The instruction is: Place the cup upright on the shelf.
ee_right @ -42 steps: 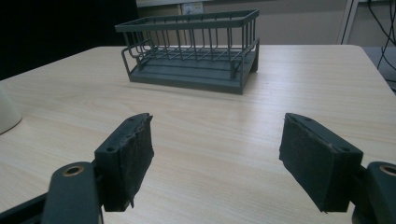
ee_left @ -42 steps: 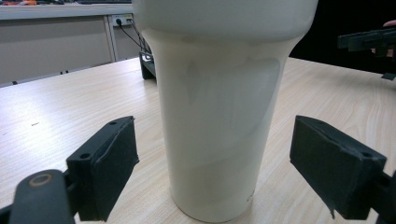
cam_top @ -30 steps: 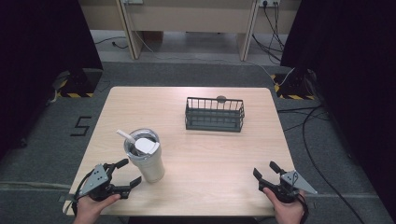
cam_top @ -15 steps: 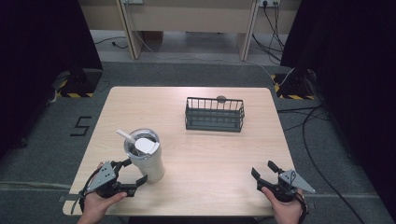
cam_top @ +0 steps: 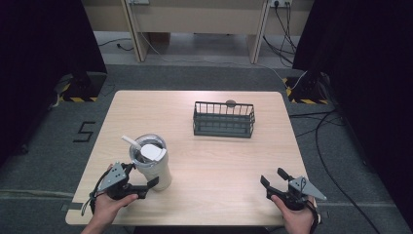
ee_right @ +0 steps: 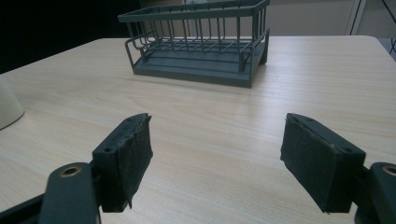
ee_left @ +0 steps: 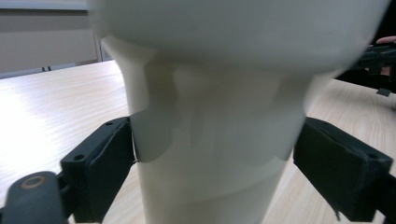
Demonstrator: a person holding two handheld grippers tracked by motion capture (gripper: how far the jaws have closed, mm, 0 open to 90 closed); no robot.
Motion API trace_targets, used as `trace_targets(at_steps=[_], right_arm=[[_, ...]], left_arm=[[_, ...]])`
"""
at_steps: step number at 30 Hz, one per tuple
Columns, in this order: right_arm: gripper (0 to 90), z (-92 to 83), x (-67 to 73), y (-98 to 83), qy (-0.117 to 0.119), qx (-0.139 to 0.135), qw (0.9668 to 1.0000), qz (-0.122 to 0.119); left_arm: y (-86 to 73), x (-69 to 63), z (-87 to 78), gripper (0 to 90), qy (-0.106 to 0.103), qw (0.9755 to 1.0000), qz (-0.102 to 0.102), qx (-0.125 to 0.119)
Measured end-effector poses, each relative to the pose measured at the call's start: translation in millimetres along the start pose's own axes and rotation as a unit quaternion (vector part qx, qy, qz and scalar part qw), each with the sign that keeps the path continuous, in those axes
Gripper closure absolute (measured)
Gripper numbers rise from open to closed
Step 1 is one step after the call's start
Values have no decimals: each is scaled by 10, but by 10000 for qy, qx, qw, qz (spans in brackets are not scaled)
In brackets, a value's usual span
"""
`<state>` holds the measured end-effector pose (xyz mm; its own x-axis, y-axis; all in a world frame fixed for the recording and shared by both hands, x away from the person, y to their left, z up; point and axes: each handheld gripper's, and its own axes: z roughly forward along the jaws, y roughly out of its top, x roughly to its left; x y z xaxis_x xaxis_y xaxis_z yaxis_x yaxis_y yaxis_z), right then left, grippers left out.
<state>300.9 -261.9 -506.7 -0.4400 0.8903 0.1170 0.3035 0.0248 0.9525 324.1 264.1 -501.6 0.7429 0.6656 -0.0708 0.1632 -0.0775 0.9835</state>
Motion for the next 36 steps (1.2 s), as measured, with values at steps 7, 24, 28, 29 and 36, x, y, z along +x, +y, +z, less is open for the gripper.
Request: trace_targets(at_steps=[7, 24, 28, 29, 36], right_arm=[[249, 0, -9, -5, -3, 28, 10000, -8], [252, 31, -16, -30, 0, 155, 9999, 24], [252, 31, -16, -30, -5, 164, 9999, 35], [253, 33, -18, -31, -11, 169, 9999, 30], [256, 31, -22, -33, -21, 177, 9998, 56]], left_arm=[[30, -10, 113, 52, -4, 10000, -22, -32], [69, -11, 185, 99, 56, 9998, 163, -103], [71, -4, 185, 100, 26, 9998, 181, -95], [72, -4, 186, 100, 26, 9998, 182, -93], [81, -2, 184, 101, 1, 9998, 206, -55]])
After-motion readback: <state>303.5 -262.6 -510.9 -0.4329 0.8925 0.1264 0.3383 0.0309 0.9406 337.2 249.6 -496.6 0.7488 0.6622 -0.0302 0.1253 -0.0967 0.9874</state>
